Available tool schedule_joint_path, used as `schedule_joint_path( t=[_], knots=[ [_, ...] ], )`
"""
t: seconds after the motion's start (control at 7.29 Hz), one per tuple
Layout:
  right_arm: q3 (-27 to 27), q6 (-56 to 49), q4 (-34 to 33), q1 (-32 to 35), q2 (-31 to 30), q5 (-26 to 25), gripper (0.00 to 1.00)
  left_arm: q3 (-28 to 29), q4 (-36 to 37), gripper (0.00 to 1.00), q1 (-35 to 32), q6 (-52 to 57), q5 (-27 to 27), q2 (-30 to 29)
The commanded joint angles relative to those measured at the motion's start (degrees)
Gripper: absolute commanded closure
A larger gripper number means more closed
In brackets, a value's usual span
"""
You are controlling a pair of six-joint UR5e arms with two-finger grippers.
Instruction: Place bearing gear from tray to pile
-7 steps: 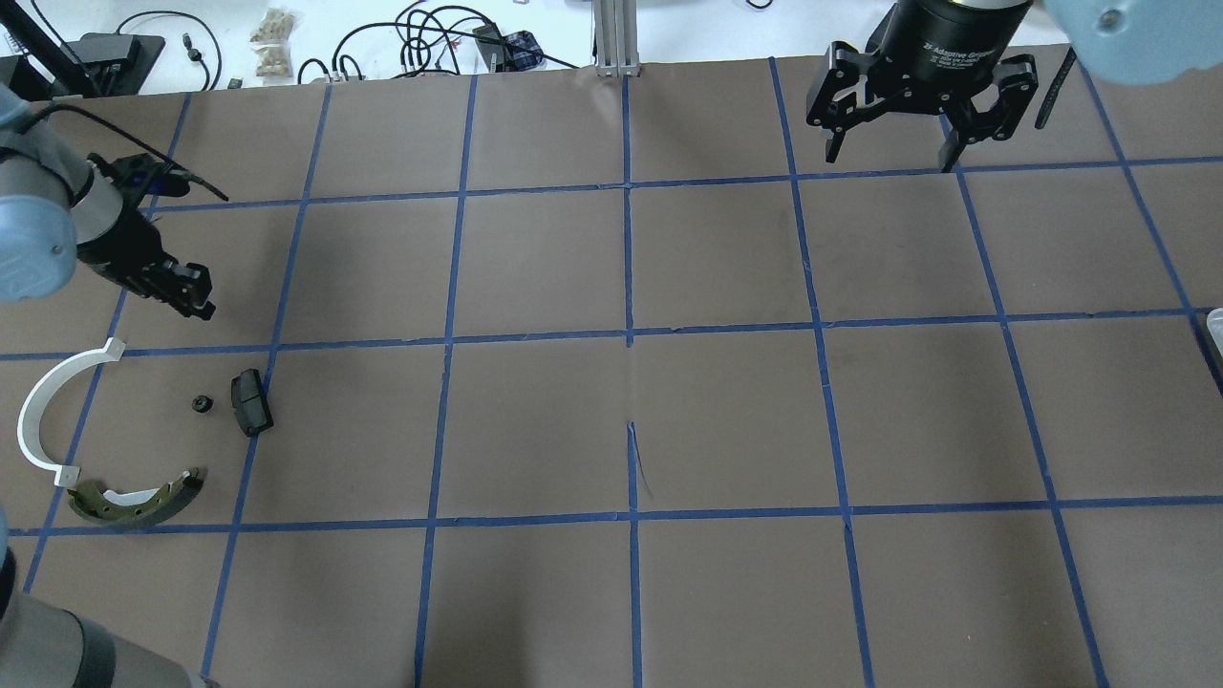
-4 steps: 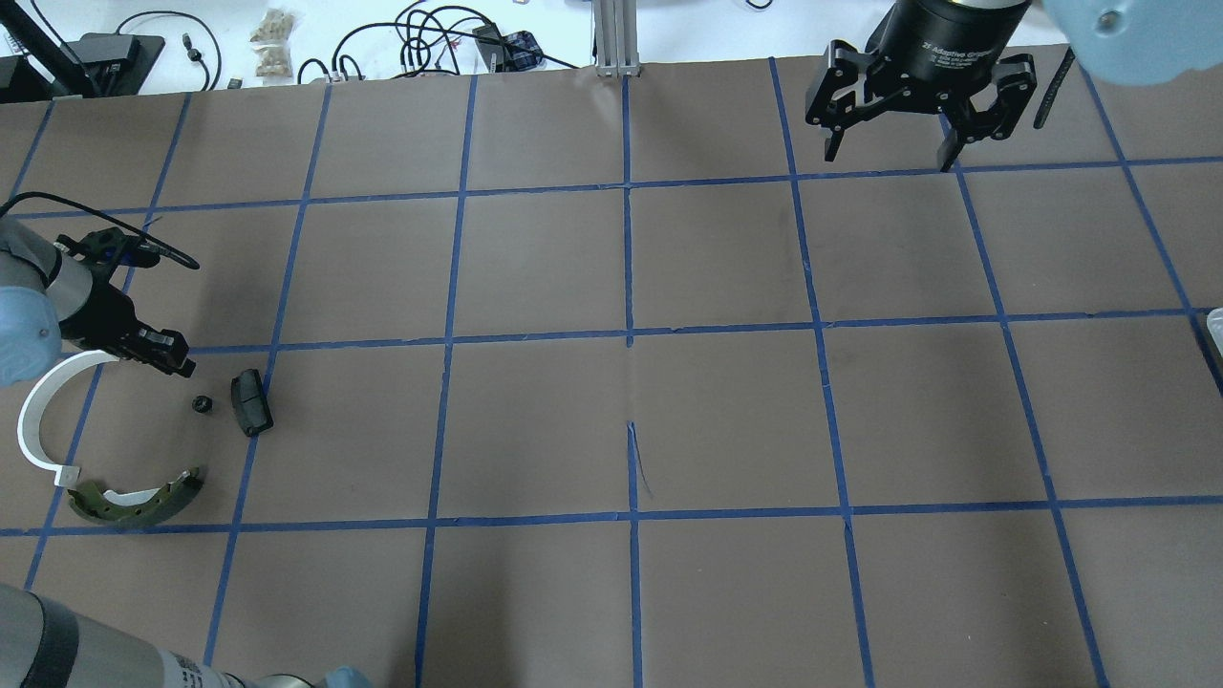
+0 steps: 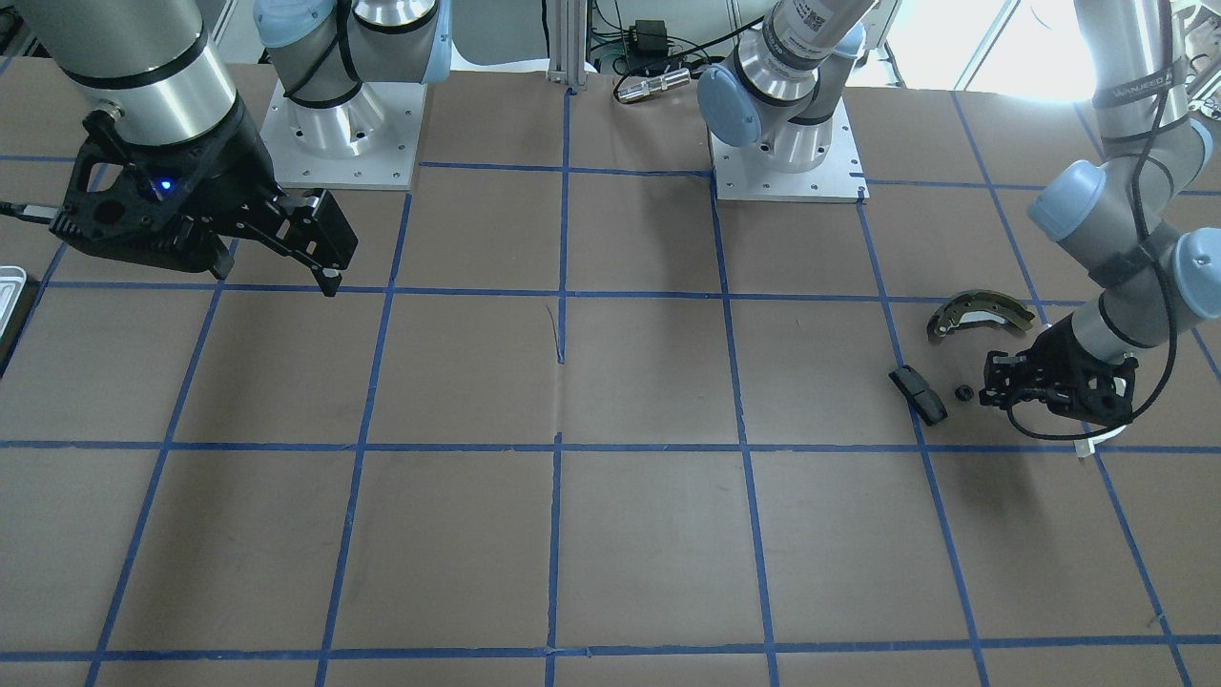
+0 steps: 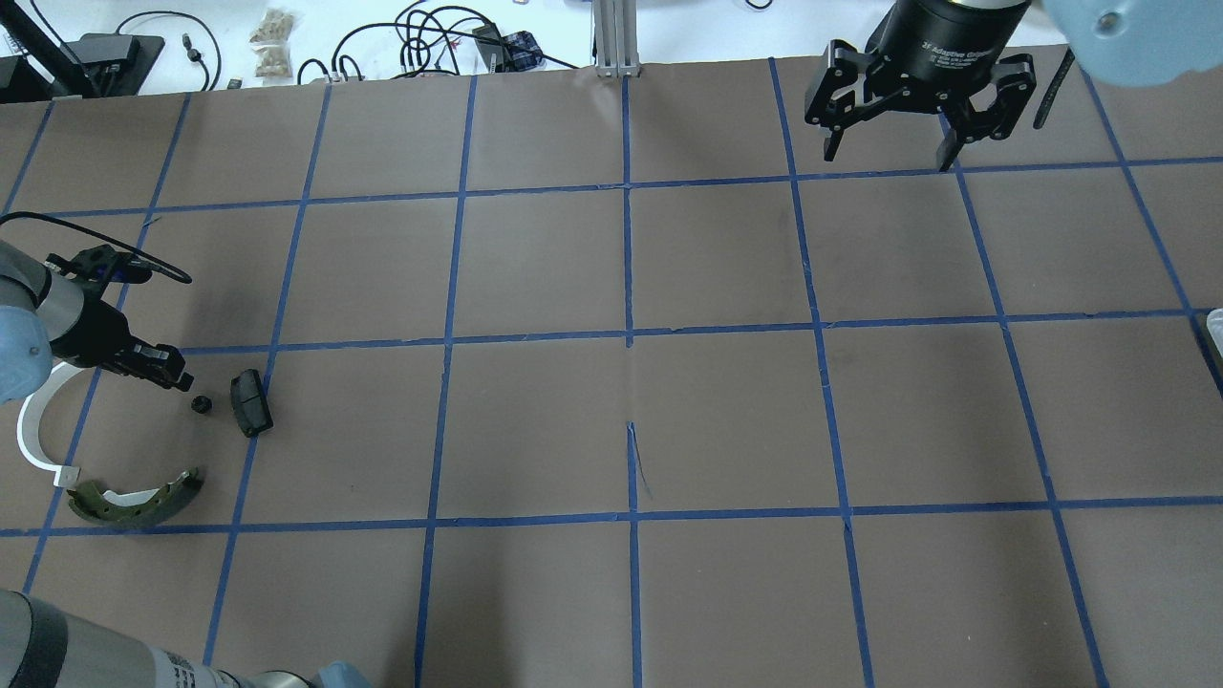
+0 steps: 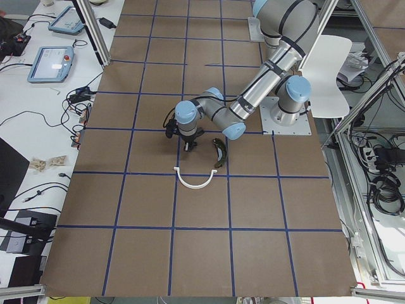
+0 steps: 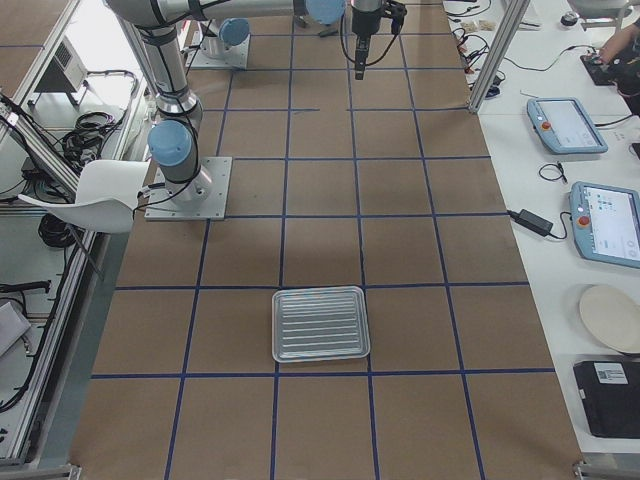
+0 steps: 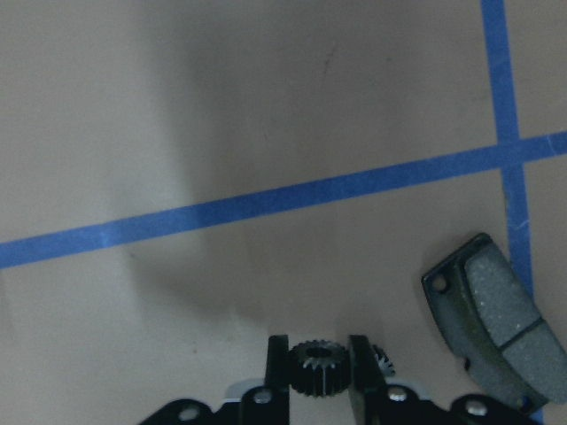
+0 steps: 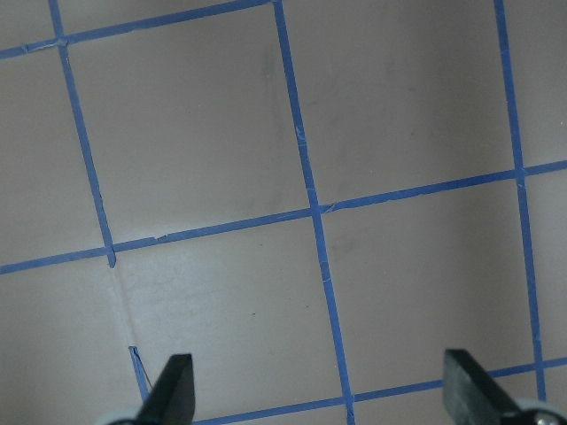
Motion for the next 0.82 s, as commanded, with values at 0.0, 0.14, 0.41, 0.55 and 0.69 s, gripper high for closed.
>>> schedule_joint_path(
  t=[0.0,0.14,0.41,0.55,0.69],
  knots=[
    [0.0,0.1,0.0,0.0,0.0,0.0,0.00,0.5,-1.5,0.00,-1.1,-0.7,0.2,1.9],
    [0.0,0.4,0.0,0.2,0.0,0.1,0.00,1.0,-3.5,0.00,-3.0,-2.7,0.1,4.2],
    [0.0,0.4,0.0,0.2,0.0,0.0,0.00,7.4,-14.8,0.00,-14.5,-15.9,0.8,9.3],
    [0.1,0.4,0.0,0.2,0.0,0.1,0.00,12.3,-22.5,0.00,-20.6,-24.6,1.0,11.2],
    [0.0,0.5,0.0,0.2,0.0,0.0,0.00,16.1,-27.9,0.00,-25.9,-31.7,1.1,12.9]
  ],
)
